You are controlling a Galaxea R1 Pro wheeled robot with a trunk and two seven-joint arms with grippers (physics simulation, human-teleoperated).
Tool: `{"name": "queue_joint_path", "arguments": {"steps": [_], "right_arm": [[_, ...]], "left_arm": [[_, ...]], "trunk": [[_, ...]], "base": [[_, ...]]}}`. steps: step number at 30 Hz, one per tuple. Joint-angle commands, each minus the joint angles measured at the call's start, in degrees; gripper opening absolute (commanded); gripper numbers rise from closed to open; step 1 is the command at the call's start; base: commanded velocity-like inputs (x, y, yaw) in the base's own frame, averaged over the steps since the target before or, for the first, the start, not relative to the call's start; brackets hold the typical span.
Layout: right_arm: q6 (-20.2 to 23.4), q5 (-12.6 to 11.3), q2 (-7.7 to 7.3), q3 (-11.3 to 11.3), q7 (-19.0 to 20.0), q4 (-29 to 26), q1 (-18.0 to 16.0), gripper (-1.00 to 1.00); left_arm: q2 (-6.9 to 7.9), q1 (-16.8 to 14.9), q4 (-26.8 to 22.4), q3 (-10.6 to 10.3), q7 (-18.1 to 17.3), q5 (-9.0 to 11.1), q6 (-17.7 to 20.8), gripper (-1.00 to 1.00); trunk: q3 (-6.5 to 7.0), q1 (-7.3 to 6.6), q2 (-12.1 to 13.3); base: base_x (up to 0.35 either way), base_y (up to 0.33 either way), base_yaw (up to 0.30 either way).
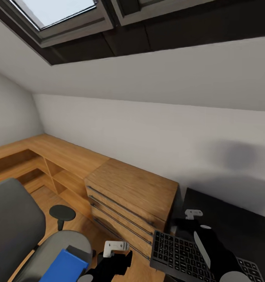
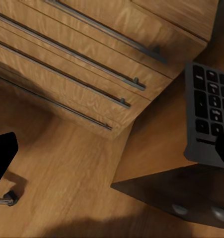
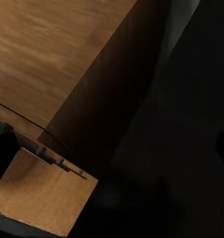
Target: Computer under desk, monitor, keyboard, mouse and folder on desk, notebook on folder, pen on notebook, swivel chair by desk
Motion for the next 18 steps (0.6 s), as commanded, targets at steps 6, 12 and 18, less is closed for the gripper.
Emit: {"name": "queue_joint_path", "arguments": {"steps": [6, 12, 18], "right_arm": [[-1.7, -0.4, 0.01, -0.4, -4.8, 0.7, -0.1, 1.00], [-1.8, -0.5, 0.01, -1.2, -5.3, 3.9, -0.3, 1.00], [-1.7, -0.4, 0.01, -1.5, -5.4, 4.4, -0.3, 1.00]], "left_arm": [[0.02, 0.0, -0.1, 1.4, 0.5, 1.0, 0.3, 1.00], [-0.10, 0.0, -0.4, 2.5, 0.5, 1.5, 0.3, 1.00], [-0.25, 0.0, -0.5, 2.5, 0.5, 1.5, 0.2, 1.00]], "trunk": [[-0.07, 0.02, -0.1], [-0.07, 0.02, -0.1], [-0.96, 1.12, -2.1]], "base": [[0.012, 0.000, 0.000], [0.000, 0.000, 0.000], [0.000, 0.000, 0.000]]}}
